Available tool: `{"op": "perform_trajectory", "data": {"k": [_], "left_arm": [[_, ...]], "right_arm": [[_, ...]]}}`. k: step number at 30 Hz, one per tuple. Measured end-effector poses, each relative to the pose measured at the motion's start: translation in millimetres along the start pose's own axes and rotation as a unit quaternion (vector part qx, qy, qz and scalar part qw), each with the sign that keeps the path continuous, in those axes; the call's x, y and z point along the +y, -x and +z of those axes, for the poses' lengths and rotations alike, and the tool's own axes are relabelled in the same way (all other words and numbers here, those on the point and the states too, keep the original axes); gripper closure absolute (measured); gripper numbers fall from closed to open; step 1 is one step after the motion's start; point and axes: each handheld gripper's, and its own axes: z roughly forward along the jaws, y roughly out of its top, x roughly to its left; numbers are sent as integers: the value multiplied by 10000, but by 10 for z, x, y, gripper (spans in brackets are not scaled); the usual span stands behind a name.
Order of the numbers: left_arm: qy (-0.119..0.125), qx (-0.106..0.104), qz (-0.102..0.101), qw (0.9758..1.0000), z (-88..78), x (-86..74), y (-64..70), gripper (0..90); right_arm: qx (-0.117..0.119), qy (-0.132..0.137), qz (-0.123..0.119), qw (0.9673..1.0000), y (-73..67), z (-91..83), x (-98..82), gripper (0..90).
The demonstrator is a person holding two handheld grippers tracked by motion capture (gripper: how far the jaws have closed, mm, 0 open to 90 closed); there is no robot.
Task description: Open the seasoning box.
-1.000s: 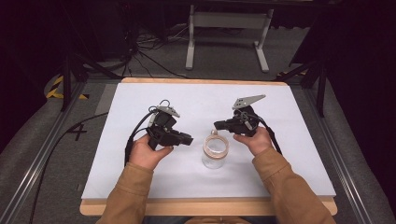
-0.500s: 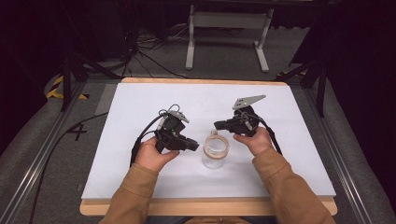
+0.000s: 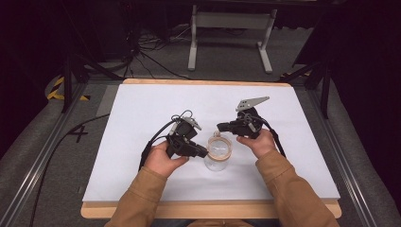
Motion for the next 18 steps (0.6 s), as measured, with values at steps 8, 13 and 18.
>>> {"op": "perform_trajectory", "data": {"k": [8, 13, 18], "left_arm": [[97, 58, 78, 9999, 40, 29, 36, 795], [138, 114, 94, 9998, 41, 36, 47, 804], [172, 128, 104, 9997, 36, 41, 48, 814]], "right_arm": [[18, 18, 18, 10000, 9, 3, -7, 894], [9, 14, 18, 10000, 8, 5, -8, 894], [-30, -1, 17, 10000, -3, -14, -18, 887]]}}
